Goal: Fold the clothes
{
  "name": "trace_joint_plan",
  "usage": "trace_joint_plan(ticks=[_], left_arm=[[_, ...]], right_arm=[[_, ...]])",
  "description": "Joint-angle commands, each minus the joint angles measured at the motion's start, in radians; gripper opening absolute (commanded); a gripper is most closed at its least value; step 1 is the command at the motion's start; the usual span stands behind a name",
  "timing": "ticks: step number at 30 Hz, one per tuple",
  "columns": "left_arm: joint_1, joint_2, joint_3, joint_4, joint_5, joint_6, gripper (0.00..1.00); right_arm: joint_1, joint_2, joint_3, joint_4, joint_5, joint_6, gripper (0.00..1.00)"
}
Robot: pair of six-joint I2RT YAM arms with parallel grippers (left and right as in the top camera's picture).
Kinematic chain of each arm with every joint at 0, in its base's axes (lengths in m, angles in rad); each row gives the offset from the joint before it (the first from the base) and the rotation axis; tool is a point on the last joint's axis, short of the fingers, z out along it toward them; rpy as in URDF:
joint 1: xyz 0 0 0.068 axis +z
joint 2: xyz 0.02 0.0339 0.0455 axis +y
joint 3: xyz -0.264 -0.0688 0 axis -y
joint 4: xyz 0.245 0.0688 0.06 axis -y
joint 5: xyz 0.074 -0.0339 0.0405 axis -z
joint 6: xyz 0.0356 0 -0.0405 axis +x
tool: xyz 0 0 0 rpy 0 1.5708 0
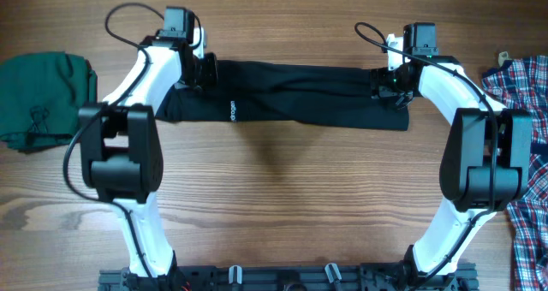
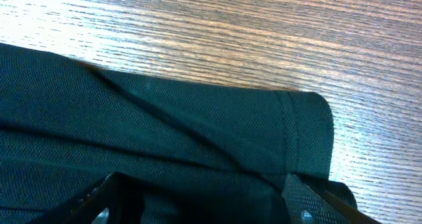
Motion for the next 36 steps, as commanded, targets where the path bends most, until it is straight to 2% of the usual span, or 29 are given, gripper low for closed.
trace_joint_plan(ticks=[1, 4, 8, 11, 15, 20, 24, 30, 36], left_arm=[[0.004, 0.033, 0.006, -0.017, -0.070, -0.011, 0.45], [0.004, 0.032, 0.007, 0.026, -0.089, -0.004, 0.44], [0.002, 0.019, 0.008, 0.069, -0.058, -0.005, 0.48], [-0.001, 0.007, 0.008, 0.082, -0.051, -0.005, 0.56], [-0.015, -0.075, 0.043, 0.090, -0.051, -0.005, 0.73], [-0.053, -0.191, 0.068, 0.050, -0.051, -0.005, 0.89], [-0.089, -0.188, 0.067, -0.060, -0.044, -0.005, 0.91], [-0.106, -0.188, 0.067, -0.073, -0.044, -0.005, 0.93], [-0.106, -0.188, 0.067, -0.080, -0.045, -0.005, 0.94]], right_arm=[[-0.010, 0.004, -0.015, -0.005, 0.020, -0.009, 0.80], [-0.010, -0.003, 0.008, 0.014, -0.053, -0.008, 0.84], [-0.011, -0.129, 0.099, -0.003, -0.042, 0.036, 0.93], [-0.031, -0.212, 0.113, -0.071, 0.006, 0.108, 0.93], [-0.092, -0.225, 0.112, -0.219, -0.002, 0.124, 0.94], [-0.124, -0.223, 0.072, -0.207, -0.003, 0.132, 0.95], [-0.124, -0.157, 0.051, -0.205, -0.011, 0.136, 0.95], [-0.124, 0.012, 0.051, -0.181, -0.112, 0.149, 0.95], [-0.117, 0.053, 0.051, -0.185, -0.193, 0.158, 0.95]])
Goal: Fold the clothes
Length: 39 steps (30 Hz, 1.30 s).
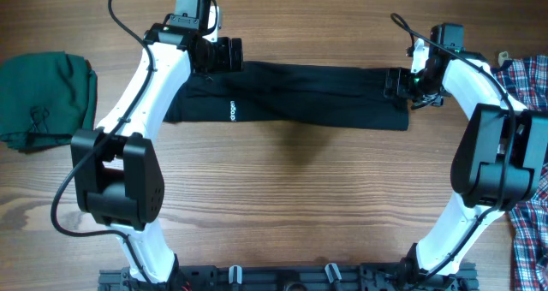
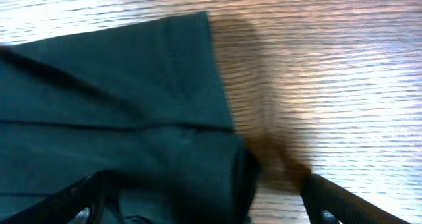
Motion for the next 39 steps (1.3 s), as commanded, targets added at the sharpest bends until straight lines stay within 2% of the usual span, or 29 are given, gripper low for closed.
trace_joint_plan(ticks=[1, 8, 13, 17, 21, 24, 30, 33, 36, 39], left_arm=[[-0.003, 0.000, 0.003, 0.002, 0.004, 0.002, 0.94], [-0.003, 0.000, 0.004, 0.005, 0.004, 0.002, 0.95], [-0.003, 0.000, 0.003, 0.006, 0.005, 0.002, 0.95], [-0.003, 0.000, 0.003, 0.006, 0.005, 0.002, 0.96], [-0.003, 0.000, 0.003, 0.006, 0.004, 0.002, 0.97], [-0.003, 0.000, 0.003, 0.009, 0.004, 0.002, 0.99], [-0.003, 0.000, 0.004, 0.013, 0.004, 0.002, 1.00], [-0.003, 0.000, 0.003, 0.013, -0.001, 0.002, 1.00], [-0.003, 0.000, 0.004, 0.014, -0.049, 0.002, 0.99], [-0.002, 0.000, 0.003, 0.013, -0.066, 0.002, 1.00]], right_arm=[[0.003, 0.028, -0.014, -0.002, -0.082, 0.045, 0.95], [0.023, 0.032, -0.092, 0.042, -0.072, 0.097, 0.94], [0.085, 0.041, -0.161, 0.144, 0.056, 0.096, 0.93], [0.108, 0.044, -0.161, 0.153, 0.055, 0.097, 0.87], [0.108, 0.044, -0.161, 0.126, 0.055, 0.096, 0.78], [0.108, 0.044, -0.160, 0.118, 0.051, 0.092, 0.67], [0.107, 0.044, -0.159, 0.117, 0.019, 0.089, 0.57], [0.107, 0.044, -0.159, 0.118, -0.032, 0.063, 0.48], [0.096, 0.042, -0.134, 0.104, -0.032, 0.037, 0.26], [0.065, 0.042, -0.071, 0.071, -0.024, 0.011, 0.15]])
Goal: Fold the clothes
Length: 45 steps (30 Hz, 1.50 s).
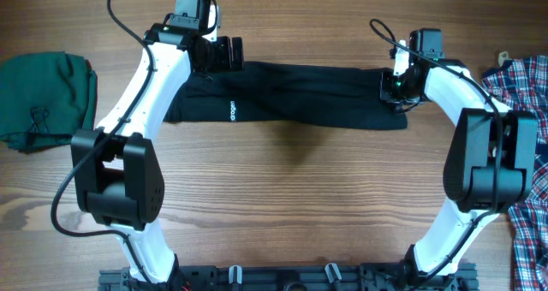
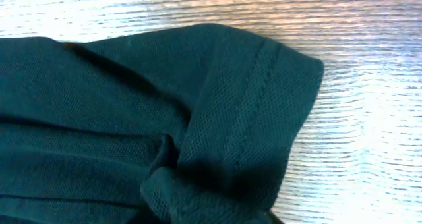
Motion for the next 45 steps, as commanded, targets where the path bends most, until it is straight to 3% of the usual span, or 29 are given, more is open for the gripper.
trace_joint_plan(ticks=[1, 5, 13, 24, 27, 31, 45], left_arm=[[-0.002, 0.000, 0.003, 0.005, -0.053, 0.002, 1.00], [0.004, 0.000, 0.004, 0.006, -0.163, -0.059, 0.99], [0.018, 0.000, 0.004, 0.008, -0.162, -0.103, 0.99], [0.069, -0.001, 0.004, 0.001, -0.162, -0.105, 1.00], [0.107, -0.001, 0.004, -0.014, -0.161, -0.104, 0.99], [0.122, 0.000, 0.004, -0.014, -0.162, -0.103, 1.00], [0.122, -0.001, 0.004, -0.010, -0.162, -0.103, 1.00]], right_arm=[[-0.030, 0.068, 0.029, -0.046, -0.025, -0.035, 0.13], [-0.095, 0.068, 0.061, -0.050, -0.025, -0.088, 0.06], [-0.236, 0.068, 0.123, -0.063, 0.050, -0.167, 0.06], [-0.300, 0.068, 0.446, -0.284, 0.130, -0.251, 0.06], [-0.299, 0.064, 0.530, -0.375, -0.005, -0.233, 0.06], [-0.248, 0.044, 0.559, -0.417, -0.109, -0.145, 0.06], [0.150, 0.045, 0.535, -0.426, -0.077, 0.029, 0.09]])
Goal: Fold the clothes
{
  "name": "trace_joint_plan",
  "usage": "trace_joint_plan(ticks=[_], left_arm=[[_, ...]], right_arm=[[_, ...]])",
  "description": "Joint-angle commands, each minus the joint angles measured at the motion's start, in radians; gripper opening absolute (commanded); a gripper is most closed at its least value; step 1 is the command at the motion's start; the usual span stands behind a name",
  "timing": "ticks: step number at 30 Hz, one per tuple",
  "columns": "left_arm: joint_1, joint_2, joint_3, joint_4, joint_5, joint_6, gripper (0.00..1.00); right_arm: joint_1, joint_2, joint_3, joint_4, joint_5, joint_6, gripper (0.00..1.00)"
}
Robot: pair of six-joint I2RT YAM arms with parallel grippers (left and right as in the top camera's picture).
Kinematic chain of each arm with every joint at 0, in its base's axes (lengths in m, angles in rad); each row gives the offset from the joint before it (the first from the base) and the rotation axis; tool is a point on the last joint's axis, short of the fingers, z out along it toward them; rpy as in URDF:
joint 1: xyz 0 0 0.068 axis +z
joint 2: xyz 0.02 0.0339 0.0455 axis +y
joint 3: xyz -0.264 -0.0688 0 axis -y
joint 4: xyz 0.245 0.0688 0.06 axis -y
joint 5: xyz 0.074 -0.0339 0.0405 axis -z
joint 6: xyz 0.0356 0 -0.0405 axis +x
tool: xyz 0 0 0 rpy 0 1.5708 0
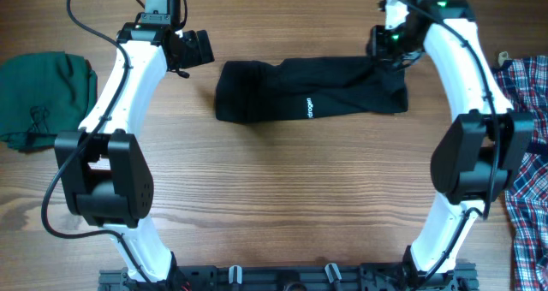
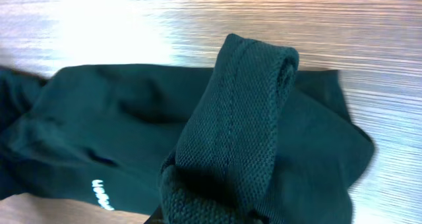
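Observation:
A black garment [image 1: 282,90] with a small white logo lies across the far middle of the table as a long band. My right gripper [image 1: 390,50] is shut on its right end, holding that end raised. In the right wrist view a thick hemmed roll of the black garment [image 2: 244,118] rises out of the shut jaws at my right gripper [image 2: 217,214], and the rest of the cloth lies flat below. My left gripper [image 1: 204,48] hovers just left of the band's far left corner, apart from the cloth, and looks open.
A bundled green garment [image 1: 43,98] lies at the table's left edge. A red and blue plaid shirt [image 1: 529,145] hangs over the right edge. Bare wood table [image 1: 282,188] stretches in front of the black band.
The left gripper has let go of the garment and now sits further left. The right gripper is further back, with the right end lifted. The band is shorter and its logo lies further right.
At first both grippers were at the ends of the long black band. Then both were further back, the right one open beside the right end. Then the right gripper was shut on that end. Now the left end lies free and the band has shifted right.

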Motion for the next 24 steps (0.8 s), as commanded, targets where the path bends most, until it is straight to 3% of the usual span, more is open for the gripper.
trace_joint_plan(ticks=[1, 5, 7, 9, 10, 12, 14, 20, 21, 22, 23, 24], left_arm=[[0.008, 0.000, 0.004, 0.002, -0.013, -0.017, 1.00], [0.008, -0.001, 0.004, -0.002, -0.013, -0.016, 1.00], [0.008, 0.000, 0.004, -0.002, -0.013, -0.016, 1.00], [0.008, -0.001, 0.004, -0.002, -0.013, -0.016, 1.00], [0.008, -0.001, 0.004, -0.002, -0.013, -0.016, 1.00], [0.008, 0.000, 0.004, -0.002, -0.013, -0.016, 1.00], [0.008, 0.000, 0.004, -0.002, -0.013, -0.016, 1.00], [0.008, 0.000, 0.004, -0.006, -0.013, -0.016, 0.99], [0.008, 0.000, 0.004, -0.009, -0.013, -0.017, 1.00], [0.008, 0.000, 0.004, -0.010, -0.012, -0.017, 1.00], [0.008, 0.000, 0.004, -0.013, -0.009, -0.017, 1.00], [0.007, 0.000, 0.004, -0.017, -0.009, -0.017, 1.00]], right_arm=[[0.062, -0.013, 0.003, 0.019, 0.019, 0.033, 0.10], [0.105, 0.010, 0.003, 0.034, 0.043, 0.029, 0.11], [0.121, 0.029, 0.003, 0.035, 0.043, 0.029, 0.18], [0.125, 0.049, 0.003, 0.027, 0.024, 0.028, 0.43], [0.125, 0.056, 0.003, 0.026, -0.009, 0.027, 0.66], [0.125, 0.058, 0.003, 0.021, -0.069, -0.001, 0.80], [0.125, 0.057, 0.003, 0.018, -0.080, -0.057, 0.86], [0.115, 0.058, 0.003, -0.019, -0.079, -0.064, 0.87], [0.116, 0.058, 0.003, -0.020, -0.004, -0.030, 0.84], [0.116, 0.059, 0.003, -0.022, 0.077, -0.010, 0.70], [0.116, 0.059, 0.003, -0.023, 0.113, 0.009, 0.20], [0.116, 0.059, 0.003, -0.026, 0.114, 0.032, 0.04]])
